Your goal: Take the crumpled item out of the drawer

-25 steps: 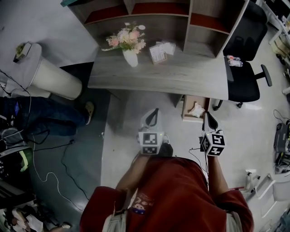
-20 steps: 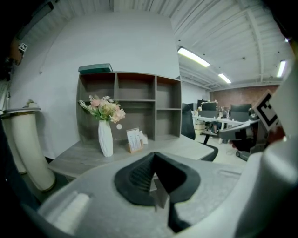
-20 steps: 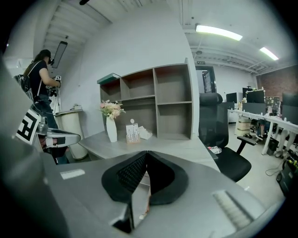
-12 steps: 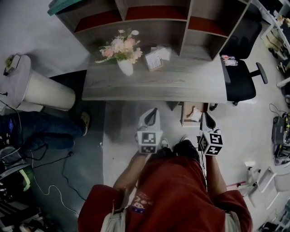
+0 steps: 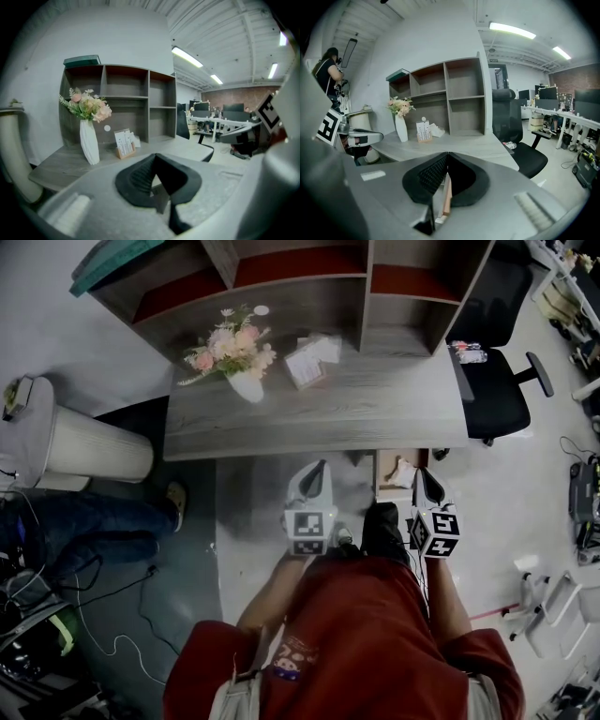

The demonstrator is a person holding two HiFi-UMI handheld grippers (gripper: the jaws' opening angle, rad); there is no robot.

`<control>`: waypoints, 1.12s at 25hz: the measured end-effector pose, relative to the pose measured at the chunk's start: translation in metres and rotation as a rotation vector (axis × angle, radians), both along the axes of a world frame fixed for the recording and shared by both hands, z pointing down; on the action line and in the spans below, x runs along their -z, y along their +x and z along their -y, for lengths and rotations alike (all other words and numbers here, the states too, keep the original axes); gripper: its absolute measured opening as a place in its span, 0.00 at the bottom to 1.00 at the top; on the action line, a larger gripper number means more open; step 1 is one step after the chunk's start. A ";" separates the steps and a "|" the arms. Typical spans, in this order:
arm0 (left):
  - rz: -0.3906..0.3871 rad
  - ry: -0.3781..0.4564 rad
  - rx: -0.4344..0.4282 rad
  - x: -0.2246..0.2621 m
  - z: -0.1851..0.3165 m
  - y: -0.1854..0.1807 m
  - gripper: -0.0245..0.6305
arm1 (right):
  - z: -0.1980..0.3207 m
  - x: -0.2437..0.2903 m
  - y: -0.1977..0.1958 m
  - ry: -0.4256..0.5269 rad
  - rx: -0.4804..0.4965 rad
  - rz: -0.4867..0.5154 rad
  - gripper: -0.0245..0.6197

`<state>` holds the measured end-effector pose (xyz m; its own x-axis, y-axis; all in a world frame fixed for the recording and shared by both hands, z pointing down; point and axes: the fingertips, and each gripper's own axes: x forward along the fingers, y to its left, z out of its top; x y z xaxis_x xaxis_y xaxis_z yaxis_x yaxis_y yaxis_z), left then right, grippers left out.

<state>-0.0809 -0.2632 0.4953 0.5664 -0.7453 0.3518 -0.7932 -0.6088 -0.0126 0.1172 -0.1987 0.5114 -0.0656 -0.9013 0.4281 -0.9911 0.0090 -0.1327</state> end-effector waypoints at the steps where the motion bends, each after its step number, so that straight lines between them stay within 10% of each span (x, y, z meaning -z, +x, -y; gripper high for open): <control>1: 0.000 -0.002 -0.001 -0.001 0.001 0.002 0.03 | 0.000 -0.002 0.002 -0.005 0.000 0.003 0.04; 28: -0.003 -0.093 -0.021 -0.093 0.018 0.050 0.03 | 0.015 -0.177 0.027 -0.334 0.018 0.087 0.07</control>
<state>-0.0313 -0.2807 0.5882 0.5827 -0.6974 0.4171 -0.7803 -0.6236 0.0476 0.1445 -0.2136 0.6885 -0.1297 -0.7105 0.6916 -0.9761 -0.0313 -0.2153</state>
